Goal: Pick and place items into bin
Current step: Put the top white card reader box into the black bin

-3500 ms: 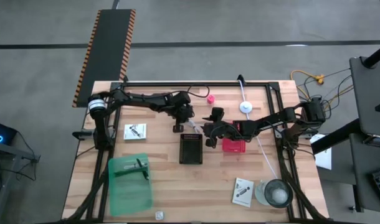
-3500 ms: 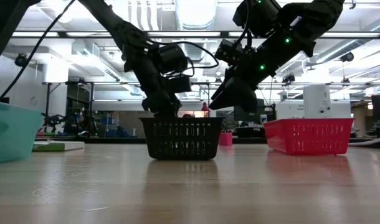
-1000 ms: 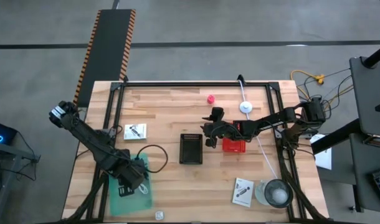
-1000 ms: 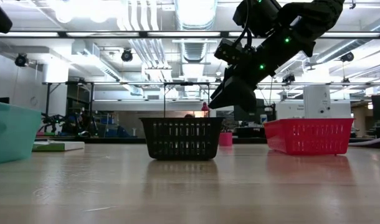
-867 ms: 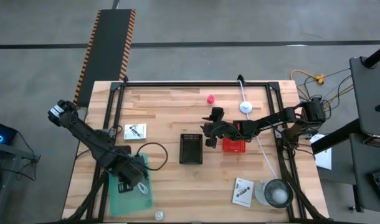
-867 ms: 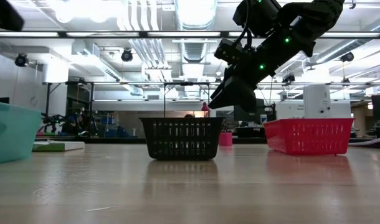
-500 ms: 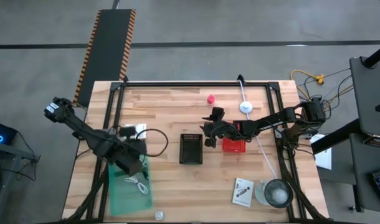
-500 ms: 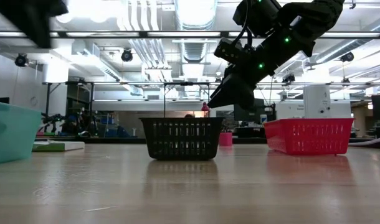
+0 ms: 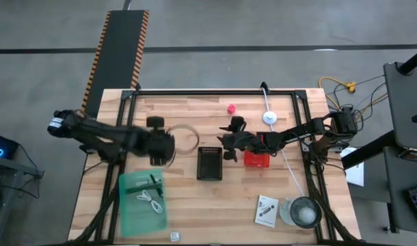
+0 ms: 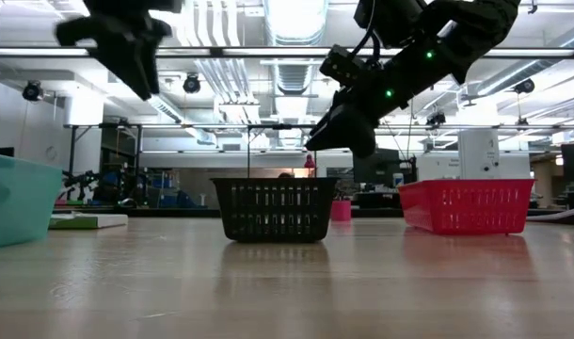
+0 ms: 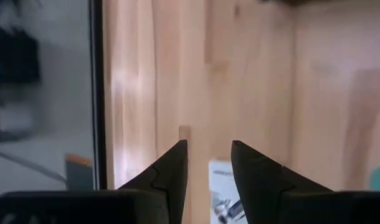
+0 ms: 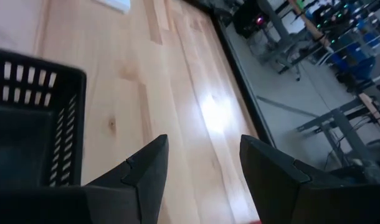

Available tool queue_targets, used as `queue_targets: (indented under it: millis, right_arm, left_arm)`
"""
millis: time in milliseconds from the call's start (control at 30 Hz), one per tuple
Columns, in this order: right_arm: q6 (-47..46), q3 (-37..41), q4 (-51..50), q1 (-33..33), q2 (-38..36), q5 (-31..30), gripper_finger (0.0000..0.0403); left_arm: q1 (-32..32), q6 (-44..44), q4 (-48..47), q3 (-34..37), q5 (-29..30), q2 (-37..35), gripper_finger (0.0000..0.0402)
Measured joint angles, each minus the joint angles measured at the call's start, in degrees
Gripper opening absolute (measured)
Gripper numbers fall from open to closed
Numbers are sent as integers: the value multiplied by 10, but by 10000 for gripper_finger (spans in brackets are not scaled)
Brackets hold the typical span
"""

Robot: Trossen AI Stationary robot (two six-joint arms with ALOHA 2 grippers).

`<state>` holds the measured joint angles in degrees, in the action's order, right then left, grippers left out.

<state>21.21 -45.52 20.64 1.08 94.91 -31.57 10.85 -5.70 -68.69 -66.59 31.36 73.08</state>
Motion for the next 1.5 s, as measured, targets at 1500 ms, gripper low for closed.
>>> queue_targets:
  millis: [1500]
  right_arm:
    - [-21,15,-43,-63,2,0,185]
  left_arm:
    - [-400,288,-31,106,-255,149,107]
